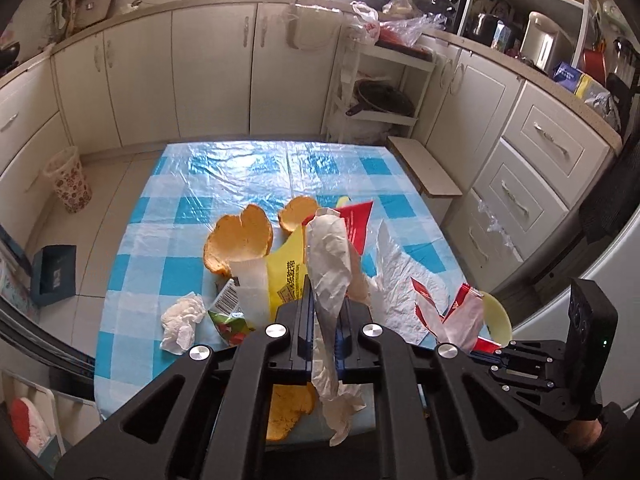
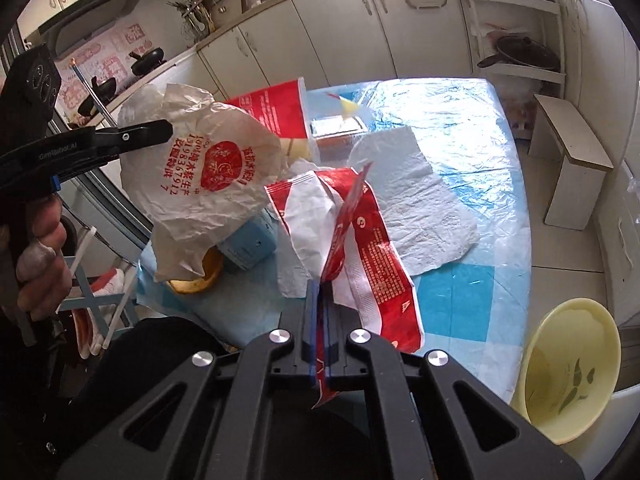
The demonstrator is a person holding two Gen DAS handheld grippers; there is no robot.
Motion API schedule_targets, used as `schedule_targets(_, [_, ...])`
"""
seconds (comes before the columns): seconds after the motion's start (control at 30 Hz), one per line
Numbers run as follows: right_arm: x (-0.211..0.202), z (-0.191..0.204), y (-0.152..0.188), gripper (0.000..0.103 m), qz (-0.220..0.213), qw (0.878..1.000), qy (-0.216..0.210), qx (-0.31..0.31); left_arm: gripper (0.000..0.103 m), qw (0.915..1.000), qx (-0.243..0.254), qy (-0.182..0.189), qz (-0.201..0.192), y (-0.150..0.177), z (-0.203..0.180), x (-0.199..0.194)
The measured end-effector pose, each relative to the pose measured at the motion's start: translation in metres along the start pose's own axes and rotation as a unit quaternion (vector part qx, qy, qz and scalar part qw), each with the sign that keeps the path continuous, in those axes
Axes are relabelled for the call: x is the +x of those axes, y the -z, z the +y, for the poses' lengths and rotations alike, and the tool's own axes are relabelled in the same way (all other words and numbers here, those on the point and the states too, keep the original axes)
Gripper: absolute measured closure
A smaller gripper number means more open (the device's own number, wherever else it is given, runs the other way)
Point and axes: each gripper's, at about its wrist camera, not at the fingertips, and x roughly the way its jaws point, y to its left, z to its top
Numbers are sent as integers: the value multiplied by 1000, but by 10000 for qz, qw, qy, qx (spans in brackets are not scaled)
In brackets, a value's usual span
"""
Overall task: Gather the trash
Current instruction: 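Grasp the red wrapper with the right tool while the left tool grasps a white plastic bag, then carry both items to the yellow bin and open both tools to drop them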
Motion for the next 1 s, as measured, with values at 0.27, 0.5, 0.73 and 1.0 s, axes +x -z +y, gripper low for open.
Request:
schedule_targets(0.27, [-52, 4, 24, 100, -547, 9983, 72, 190, 95, 9993, 30, 195, -326, -6, -13, -43])
schedule_targets(0.5, [-84, -52, 60, 100, -773, 9882, 805, 1044, 95, 9952, 361, 856, -304, -5, -64, -54])
schedule_targets(0.73, [-82, -130, 91, 100, -677, 9677, 1611, 1817, 95, 9825, 857, 1645, 166, -5, -148, -20])
schedule_targets(1.0, [-39, -202, 107, 99, -322, 9537, 1935, 2278, 95, 9582, 1219, 2293, 1205, -3, -251, 79])
